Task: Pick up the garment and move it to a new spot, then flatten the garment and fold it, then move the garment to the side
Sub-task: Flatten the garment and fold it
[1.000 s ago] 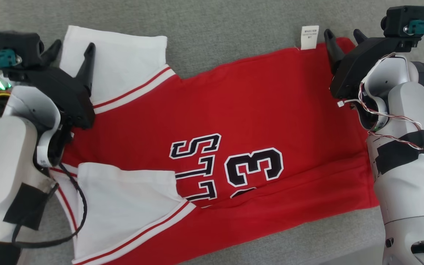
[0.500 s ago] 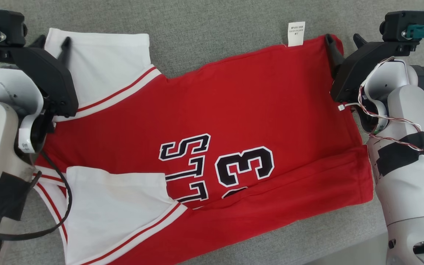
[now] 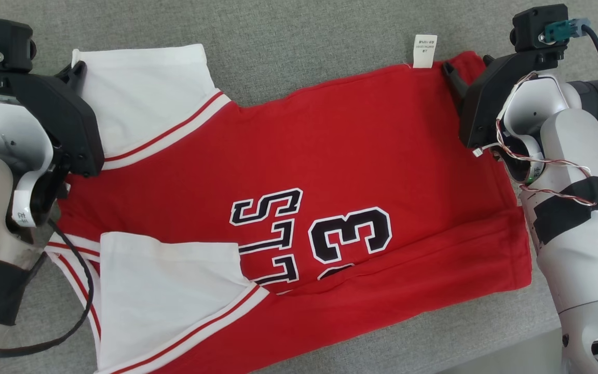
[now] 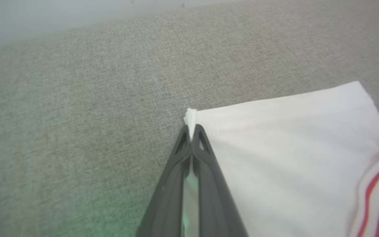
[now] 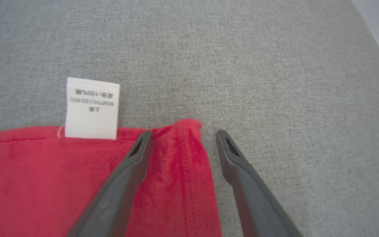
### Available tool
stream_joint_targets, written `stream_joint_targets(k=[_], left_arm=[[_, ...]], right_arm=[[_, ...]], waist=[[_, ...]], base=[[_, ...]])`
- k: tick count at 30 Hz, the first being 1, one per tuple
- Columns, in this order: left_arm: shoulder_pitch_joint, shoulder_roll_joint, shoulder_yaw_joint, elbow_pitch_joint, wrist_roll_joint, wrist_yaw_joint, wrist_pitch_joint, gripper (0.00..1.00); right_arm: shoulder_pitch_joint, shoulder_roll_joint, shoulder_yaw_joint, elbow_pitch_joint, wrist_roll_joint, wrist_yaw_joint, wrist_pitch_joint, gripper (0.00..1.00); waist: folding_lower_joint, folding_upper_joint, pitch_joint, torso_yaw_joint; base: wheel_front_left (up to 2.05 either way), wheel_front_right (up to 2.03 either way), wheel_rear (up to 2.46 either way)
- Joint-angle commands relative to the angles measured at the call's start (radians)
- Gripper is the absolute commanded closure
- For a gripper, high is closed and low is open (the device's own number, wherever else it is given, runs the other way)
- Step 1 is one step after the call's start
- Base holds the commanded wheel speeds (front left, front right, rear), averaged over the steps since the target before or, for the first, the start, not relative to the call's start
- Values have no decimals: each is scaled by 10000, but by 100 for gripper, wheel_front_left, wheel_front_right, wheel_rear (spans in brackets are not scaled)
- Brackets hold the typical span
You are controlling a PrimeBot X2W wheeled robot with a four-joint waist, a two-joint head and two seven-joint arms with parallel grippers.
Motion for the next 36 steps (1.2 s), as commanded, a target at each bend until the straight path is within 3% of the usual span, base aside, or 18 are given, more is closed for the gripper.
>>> stream_joint_targets(k=[1,2,3,4,9,19,27,32,36], left_arm=[[213,34,9,16,-86,37,7,100],[224,37,32,-47,-53,77,-112,100],[232,37,50,-81,-14,119,-168,100],[248,32,40,-101,2,126,-202,100],[64,-228,350,-393,-188,59,-1277,100],[-438,-253,645,-132,457,-138,-3837,100],[65,-534,437,-117,47,-640,-4321,100],[737,-653,98,-471,-297,-1110,-4348,100],[1558,-713,13,-1015,-530,-1171,-4647,100]], right_arm=[[41,-89,95,131,103,-25,112,0],[27,-118,153,168,142,-25,137,49],[4,-137,196,190,192,-25,158,82],[-6,-154,254,241,222,-25,198,100],[-220,-294,-52,285,64,-25,-401,100],[-620,302,-884,768,-763,-25,-1836,100],[-653,368,-886,1107,-837,-25,-2555,100],[-280,139,-314,1130,-566,-25,-2546,100],[176,-93,146,1081,-317,-25,-2634,100]], waist=[[0,-1,3,13],[0,-1,7,17],[0,-1,12,20],[0,-1,17,25],[0,-1,77,29],[0,-1,75,116],[0,-1,-269,456],[0,-1,-770,716],[0,-1,-1255,883]], base=[[0,0,0],[0,0,0],[0,0,0],[0,0,0],[0,0,0],[0,0,0],[0,0,0],[0,0,0],[0,0,0]])
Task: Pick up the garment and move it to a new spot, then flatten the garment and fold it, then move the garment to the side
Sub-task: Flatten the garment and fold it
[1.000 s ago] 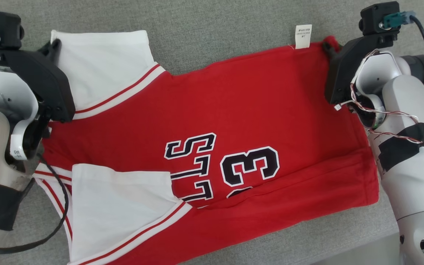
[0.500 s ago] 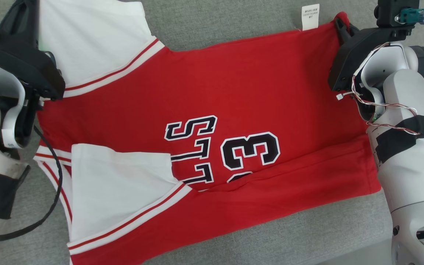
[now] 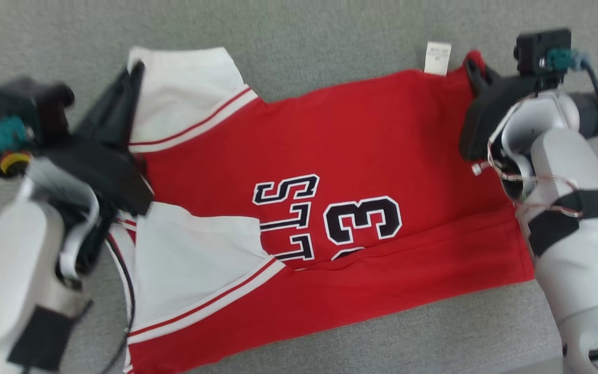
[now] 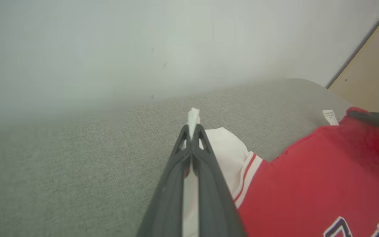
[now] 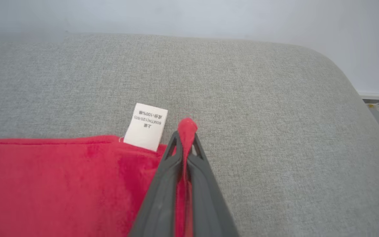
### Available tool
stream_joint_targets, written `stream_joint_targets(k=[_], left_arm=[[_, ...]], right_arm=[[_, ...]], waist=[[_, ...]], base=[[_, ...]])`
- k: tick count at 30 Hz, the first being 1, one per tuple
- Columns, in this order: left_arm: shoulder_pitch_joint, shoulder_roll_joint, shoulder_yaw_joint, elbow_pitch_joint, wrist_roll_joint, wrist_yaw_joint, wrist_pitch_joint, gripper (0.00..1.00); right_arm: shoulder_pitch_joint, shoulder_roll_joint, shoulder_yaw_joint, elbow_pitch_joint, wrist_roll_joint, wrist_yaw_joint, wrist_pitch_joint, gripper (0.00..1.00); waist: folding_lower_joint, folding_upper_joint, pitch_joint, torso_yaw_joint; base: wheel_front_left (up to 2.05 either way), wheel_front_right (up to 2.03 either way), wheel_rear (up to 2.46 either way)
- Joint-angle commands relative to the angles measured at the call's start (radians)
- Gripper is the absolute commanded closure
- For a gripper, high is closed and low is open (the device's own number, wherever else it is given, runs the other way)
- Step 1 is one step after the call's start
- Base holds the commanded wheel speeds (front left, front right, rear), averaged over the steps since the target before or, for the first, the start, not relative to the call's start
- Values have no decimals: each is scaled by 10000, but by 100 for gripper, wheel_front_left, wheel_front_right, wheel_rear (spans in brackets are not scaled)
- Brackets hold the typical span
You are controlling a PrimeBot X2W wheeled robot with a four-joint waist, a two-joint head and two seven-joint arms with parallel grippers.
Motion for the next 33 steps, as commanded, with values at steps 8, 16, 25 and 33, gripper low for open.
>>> stream_joint_targets(k=[8,16,25,33], left_arm=[[2353,-464,-159,-1167,-289,327,-1116,100],[3974,-832,-228,-1482,-531,611,-1838,100],[5211,-1110,-452,-1383,-806,671,-2275,100],[6235,-1420,-716,-1373,-1066,725,-2632,100]], right_arm=[[1786,-960,750,-334,303,-25,-745,100],[3088,-1362,659,-400,252,-25,-1594,100],[3841,-1763,970,-629,269,-25,-1436,100],[4409,-2141,1003,-942,543,-25,-1435,100]], waist=[[0,0,-1512,686],[0,0,-2184,1039],[0,0,-2417,1149],[0,0,-2752,1274]], base=[[0,0,0],[0,0,0],[0,0,0],[0,0,0]])
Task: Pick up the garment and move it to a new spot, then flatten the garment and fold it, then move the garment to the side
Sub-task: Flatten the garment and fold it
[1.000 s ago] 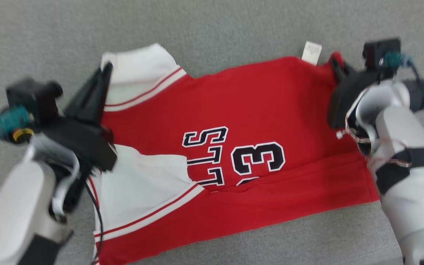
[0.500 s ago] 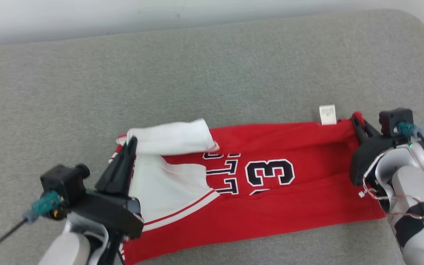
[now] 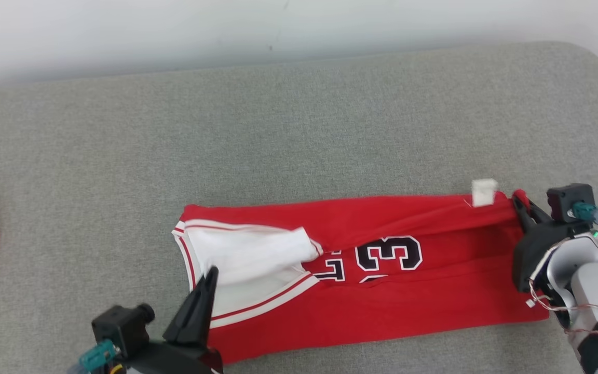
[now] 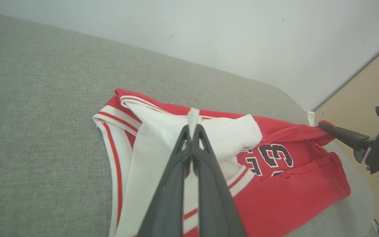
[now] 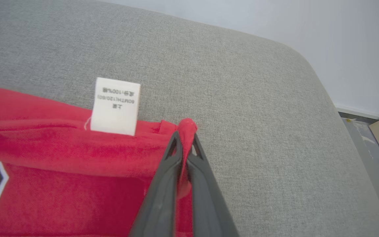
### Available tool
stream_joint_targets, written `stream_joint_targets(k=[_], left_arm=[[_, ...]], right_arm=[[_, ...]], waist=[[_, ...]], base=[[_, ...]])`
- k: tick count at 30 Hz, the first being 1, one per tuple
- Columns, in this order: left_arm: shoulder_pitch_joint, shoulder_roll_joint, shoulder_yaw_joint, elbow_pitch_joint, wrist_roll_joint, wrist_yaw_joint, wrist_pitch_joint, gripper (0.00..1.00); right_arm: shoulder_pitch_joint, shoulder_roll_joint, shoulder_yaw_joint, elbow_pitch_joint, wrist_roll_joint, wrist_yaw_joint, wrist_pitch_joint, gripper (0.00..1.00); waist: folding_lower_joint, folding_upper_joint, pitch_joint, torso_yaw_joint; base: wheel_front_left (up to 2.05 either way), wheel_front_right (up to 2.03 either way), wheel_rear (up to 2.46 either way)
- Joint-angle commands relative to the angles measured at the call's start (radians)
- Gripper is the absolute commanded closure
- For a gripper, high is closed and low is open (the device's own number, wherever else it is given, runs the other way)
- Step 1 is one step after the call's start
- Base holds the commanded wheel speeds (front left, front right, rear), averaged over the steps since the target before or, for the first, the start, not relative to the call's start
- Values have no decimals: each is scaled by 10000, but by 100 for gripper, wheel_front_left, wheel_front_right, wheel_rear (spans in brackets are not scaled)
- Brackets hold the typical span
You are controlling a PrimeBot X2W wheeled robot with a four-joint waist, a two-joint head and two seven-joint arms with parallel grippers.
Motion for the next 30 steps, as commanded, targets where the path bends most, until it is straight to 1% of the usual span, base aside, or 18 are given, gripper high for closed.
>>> stream_joint_targets(k=[1,6,20,21,22,23,24,25,30], left_arm=[[184,-53,-32,-25,-154,17,-94,100],[591,-93,-60,16,-197,72,-241,100],[1361,-139,-207,323,-426,82,-391,100],[1395,-127,-215,383,-418,89,-413,100],[1426,-106,-229,466,-410,55,-444,100],[1451,-118,-242,540,-432,15,-467,69],[1440,-102,-266,621,-360,-1,-509,31],[1426,-118,-252,702,-312,45,-581,0],[1506,-158,-233,1092,-110,73,-877,0]], right_arm=[[182,-120,-42,-61,61,-25,-43,100],[610,-307,-229,-190,101,-25,28,100],[1453,-352,-299,-574,37,-25,414,100],[1508,-336,-316,-615,9,-25,425,89],[1560,-291,-337,-669,-35,-25,478,55],[1618,-248,-398,-692,-39,-25,552,0],[1677,-211,-444,-744,-64,-25,576,0],[1720,-177,-483,-786,-86,-25,621,0],[2103,-73,-646,-1034,34,-25,899,0]], waist=[[2,1,-100,60],[2,1,-264,104],[2,1,-551,176],[2,1,-568,180],[2,1,-585,180],[2,1,-605,181],[2,1,-631,181],[2,1,-659,178],[2,1,-949,155]], base=[[0,0,0],[0,0,0],[0,0,0],[0,0,0],[0,0,0],[0,0,0],[0,0,0],[0,0,0],[0,0,0]])
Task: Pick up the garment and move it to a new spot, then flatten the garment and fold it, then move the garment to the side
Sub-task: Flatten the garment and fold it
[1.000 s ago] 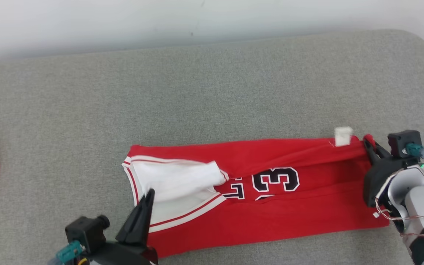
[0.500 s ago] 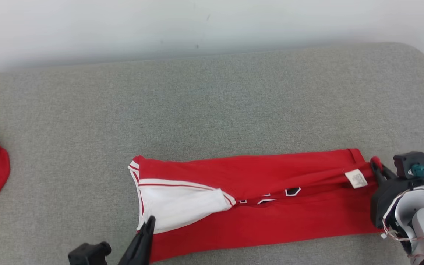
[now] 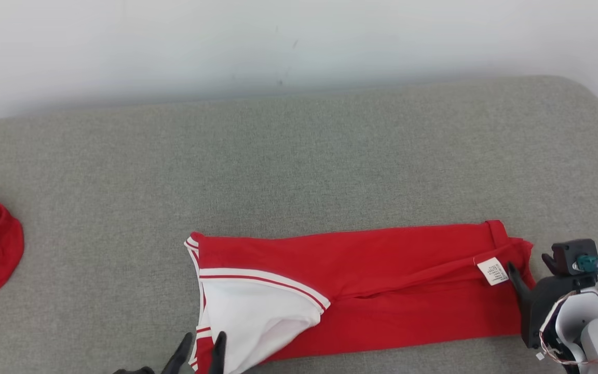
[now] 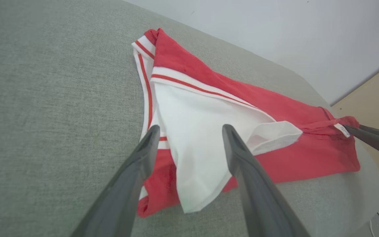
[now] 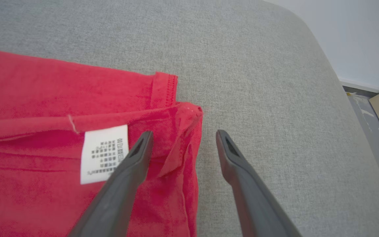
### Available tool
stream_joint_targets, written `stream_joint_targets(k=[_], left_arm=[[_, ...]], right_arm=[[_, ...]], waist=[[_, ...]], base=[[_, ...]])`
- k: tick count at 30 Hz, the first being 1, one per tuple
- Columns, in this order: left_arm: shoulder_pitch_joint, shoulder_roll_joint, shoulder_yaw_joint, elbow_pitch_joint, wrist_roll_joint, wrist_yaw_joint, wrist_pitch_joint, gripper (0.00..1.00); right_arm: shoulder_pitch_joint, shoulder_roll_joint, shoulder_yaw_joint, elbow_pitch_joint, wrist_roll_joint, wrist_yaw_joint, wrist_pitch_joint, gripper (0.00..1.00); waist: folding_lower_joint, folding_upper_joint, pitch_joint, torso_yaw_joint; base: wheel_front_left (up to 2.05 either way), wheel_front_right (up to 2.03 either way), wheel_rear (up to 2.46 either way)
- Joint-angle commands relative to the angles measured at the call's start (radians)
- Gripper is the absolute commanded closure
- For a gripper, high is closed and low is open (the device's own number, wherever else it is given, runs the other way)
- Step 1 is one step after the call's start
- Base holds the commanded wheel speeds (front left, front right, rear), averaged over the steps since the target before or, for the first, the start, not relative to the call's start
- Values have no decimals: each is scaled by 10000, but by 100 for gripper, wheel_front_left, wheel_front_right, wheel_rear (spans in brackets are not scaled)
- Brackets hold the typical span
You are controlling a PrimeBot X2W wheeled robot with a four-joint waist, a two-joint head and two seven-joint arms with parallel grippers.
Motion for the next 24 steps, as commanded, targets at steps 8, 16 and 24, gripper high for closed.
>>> stream_joint_targets(k=[8,16,24], left_arm=[[768,-28,988,-286,1225,197,-539,0],[2012,-918,3041,-1573,2931,-526,-531,0],[2455,-1548,4173,-1807,3818,-1144,-533,0]], right_arm=[[1018,185,-627,-959,864,-25,821,0],[1646,442,-1553,-2231,1605,-25,1941,0],[1288,987,-2313,-2274,1671,-25,2942,0]], waist=[[0,-1,-929,-84],[0,-1,-1309,-110],[0,-1,-1173,-85]], base=[[0,0,0],[0,0,0],[0,0,0]])
